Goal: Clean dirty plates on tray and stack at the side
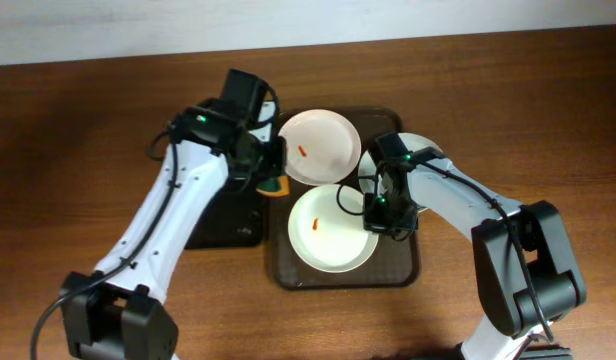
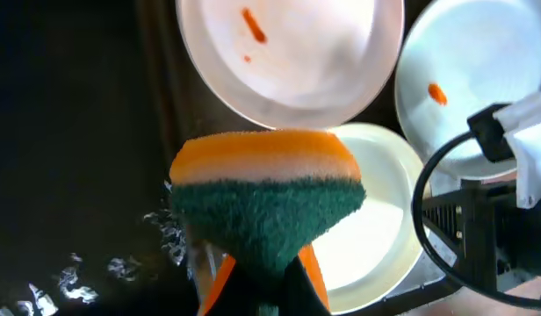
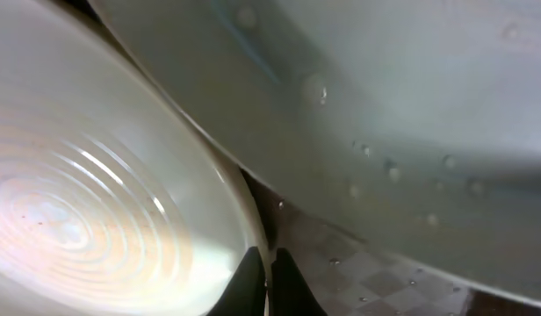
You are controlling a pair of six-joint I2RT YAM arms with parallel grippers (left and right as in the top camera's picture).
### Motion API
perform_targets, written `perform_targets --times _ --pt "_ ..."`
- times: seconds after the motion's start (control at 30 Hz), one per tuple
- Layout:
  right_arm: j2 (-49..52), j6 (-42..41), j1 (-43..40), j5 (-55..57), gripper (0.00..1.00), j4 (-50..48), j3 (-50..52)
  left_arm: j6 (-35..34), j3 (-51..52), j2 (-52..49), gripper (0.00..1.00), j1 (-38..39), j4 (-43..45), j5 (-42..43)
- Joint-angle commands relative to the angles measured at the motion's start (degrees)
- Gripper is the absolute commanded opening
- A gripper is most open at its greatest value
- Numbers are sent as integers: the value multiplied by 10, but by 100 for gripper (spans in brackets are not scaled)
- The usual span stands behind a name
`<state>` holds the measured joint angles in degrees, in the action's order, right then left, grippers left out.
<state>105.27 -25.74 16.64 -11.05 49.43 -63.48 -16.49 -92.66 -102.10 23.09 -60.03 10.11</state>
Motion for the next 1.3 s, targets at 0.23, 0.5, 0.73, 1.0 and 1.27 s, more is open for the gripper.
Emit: perform_targets --times 0.23,0.5,0.73,1.0,1.27 --pt "3 -7 2 44 4 1 -6 -108 68 -144 0 115 95 119" --pt "3 -7 2 42 4 4 -6 -109 71 -227 0 92 98 130" --pt "3 -7 2 42 4 8 -6 -109 59 -228 0 66 41 -20" --pt "3 0 2 45 4 14 -6 -161 -61 -227 0 109 -89 -353" --pt "3 15 2 47 4 18 -6 -126 -144 -149 0 38 -187 -269"
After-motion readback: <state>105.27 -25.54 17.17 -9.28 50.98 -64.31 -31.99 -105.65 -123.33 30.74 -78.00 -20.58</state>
